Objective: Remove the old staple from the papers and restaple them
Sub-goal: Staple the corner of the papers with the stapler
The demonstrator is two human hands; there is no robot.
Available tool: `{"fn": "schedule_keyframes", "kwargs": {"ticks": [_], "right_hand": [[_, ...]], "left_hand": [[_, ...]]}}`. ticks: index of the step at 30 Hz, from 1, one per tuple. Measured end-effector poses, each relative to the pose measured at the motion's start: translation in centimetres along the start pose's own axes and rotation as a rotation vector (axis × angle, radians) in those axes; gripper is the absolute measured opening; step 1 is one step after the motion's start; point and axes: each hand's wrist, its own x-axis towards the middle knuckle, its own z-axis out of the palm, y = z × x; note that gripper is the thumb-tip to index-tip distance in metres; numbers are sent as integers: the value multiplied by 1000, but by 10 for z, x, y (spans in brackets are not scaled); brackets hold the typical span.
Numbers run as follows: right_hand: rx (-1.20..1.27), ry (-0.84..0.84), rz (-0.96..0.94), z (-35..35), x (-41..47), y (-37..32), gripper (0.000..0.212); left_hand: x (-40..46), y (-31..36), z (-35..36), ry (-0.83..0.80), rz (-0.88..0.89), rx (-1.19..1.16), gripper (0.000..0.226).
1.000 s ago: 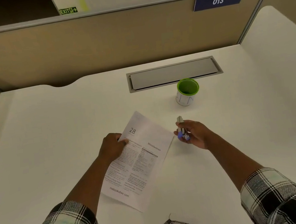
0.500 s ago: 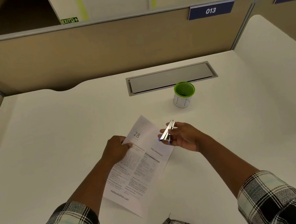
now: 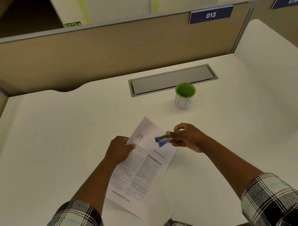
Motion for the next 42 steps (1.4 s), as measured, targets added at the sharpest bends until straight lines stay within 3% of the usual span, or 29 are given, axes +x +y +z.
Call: {"fn": "schedule_keyframes", "kwargs": {"ticks": [4, 10, 14, 16, 19, 23, 26, 32, 42], "right_hand": [[105, -95, 62, 1, -6, 2, 19], [136, -155, 146, 1, -11, 5, 32], [-287, -145, 57, 1, -15, 3, 20], [-455, -95, -21, 4, -16, 2, 29], [-510, -7, -107, 6, -15, -2, 47], [-733, 68, -357, 3, -9, -6, 24], [-873, 172, -426, 6, -4, -13, 27], [-1006, 189, -494, 15, 7, -26, 33], [-1100, 127, -455, 25, 15, -35, 35]], "left_hand": [[-3, 3, -1, 2, 6, 6, 29], [-5, 4, -2, 0, 12, 17, 29], [-5, 4, -3, -5, 16, 25, 29], [-6, 5, -3, -9, 24, 29, 30], [-6, 5, -2, -6, 36, 36, 36], [-5, 7, -3, -7, 40, 41, 39], [-5, 7, -3, -8, 47, 42, 37], [-6, 10, 0, -17, 59, 34, 38], [-3, 11, 2, -47, 58, 27, 30]]}}
